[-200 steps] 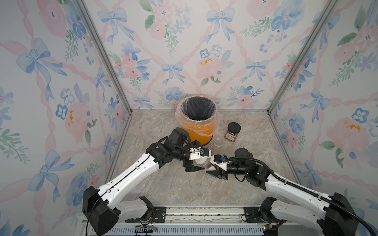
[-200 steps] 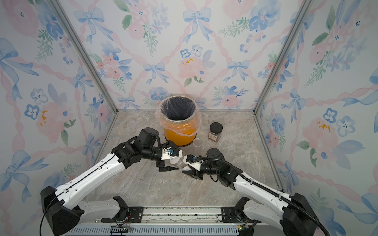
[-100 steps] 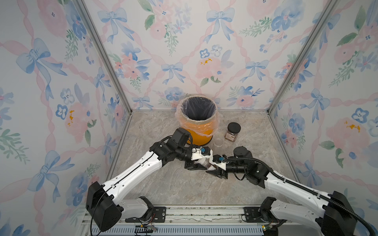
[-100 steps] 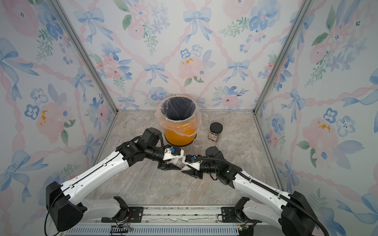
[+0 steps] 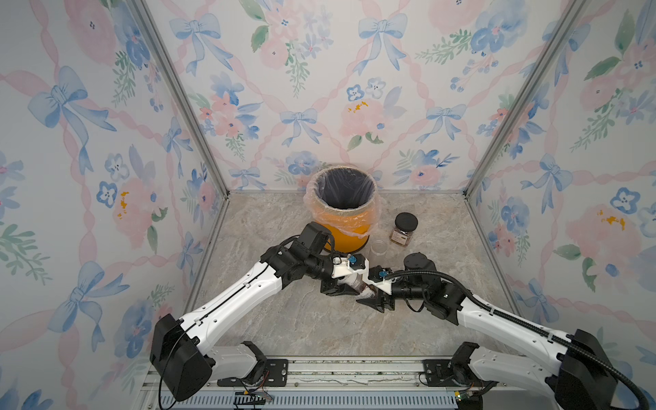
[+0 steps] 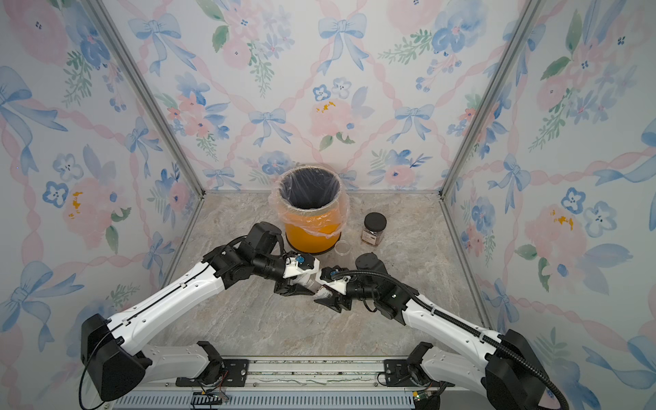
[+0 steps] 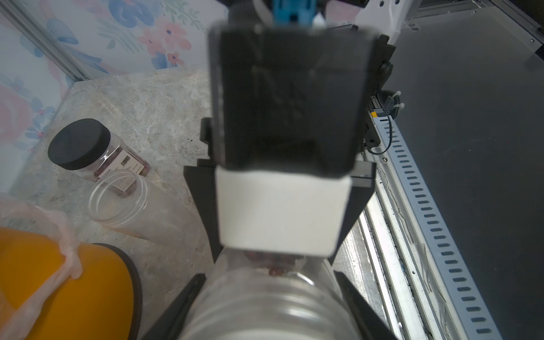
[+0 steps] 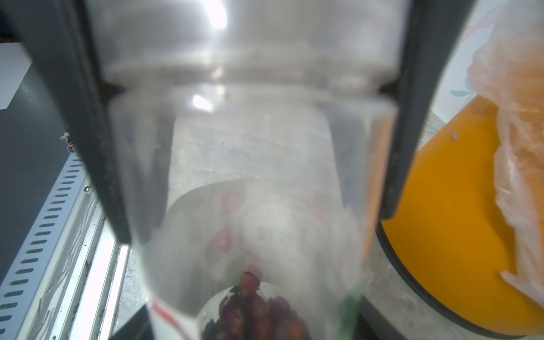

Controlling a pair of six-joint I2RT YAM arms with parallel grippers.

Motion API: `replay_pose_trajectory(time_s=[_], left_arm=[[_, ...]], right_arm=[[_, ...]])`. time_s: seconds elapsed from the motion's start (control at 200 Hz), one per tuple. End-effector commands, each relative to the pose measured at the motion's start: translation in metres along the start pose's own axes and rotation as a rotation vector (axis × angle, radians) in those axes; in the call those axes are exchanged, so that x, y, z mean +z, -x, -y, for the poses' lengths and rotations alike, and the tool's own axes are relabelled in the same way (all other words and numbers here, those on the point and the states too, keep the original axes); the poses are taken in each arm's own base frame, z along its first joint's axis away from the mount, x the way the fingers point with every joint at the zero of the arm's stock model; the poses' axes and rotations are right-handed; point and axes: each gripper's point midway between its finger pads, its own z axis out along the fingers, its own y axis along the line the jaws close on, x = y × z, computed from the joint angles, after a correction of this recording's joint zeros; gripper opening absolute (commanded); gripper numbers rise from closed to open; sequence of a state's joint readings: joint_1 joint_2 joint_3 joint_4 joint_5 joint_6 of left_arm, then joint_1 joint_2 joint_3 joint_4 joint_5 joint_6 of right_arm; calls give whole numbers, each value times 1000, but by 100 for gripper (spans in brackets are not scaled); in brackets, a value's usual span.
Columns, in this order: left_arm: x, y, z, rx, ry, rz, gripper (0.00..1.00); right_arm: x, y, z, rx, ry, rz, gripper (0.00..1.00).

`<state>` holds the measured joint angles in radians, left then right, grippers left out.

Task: Empty the moldy dried flower tea in the jars
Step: Unscrew the lid from the jar.

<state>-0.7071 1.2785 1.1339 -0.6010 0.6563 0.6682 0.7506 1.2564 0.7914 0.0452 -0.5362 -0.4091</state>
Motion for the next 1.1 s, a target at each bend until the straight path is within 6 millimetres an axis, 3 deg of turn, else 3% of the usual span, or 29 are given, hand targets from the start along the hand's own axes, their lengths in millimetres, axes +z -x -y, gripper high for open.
replay_pose_trajectory(time_s=[0.0, 0.19, 0.36, 0.63, 0.785, 0.915, 1.095], left_arm=[[1, 0, 3, -28, -23, 12, 30], [0, 0, 2, -29, -15, 9, 28], [-7, 5, 2, -6, 3, 24, 27], [-16, 9, -1, -2, 19, 47, 27], [-18, 7, -6, -33, 29, 48, 26], [-19, 7, -8, -41, 27, 55, 26], [-24, 12, -8, -44, 18, 87, 26]], right_arm=[[3, 2, 3, 15, 20, -10, 82], [2, -11, 7, 33, 27, -56, 100], [3, -28, 9, 77, 53, -102, 97], [10, -18, 3, 100, 80, -42, 100], [14, -17, -1, 107, 92, -32, 94], [15, -13, 1, 112, 84, -8, 81], [17, -11, 0, 109, 88, -5, 79]])
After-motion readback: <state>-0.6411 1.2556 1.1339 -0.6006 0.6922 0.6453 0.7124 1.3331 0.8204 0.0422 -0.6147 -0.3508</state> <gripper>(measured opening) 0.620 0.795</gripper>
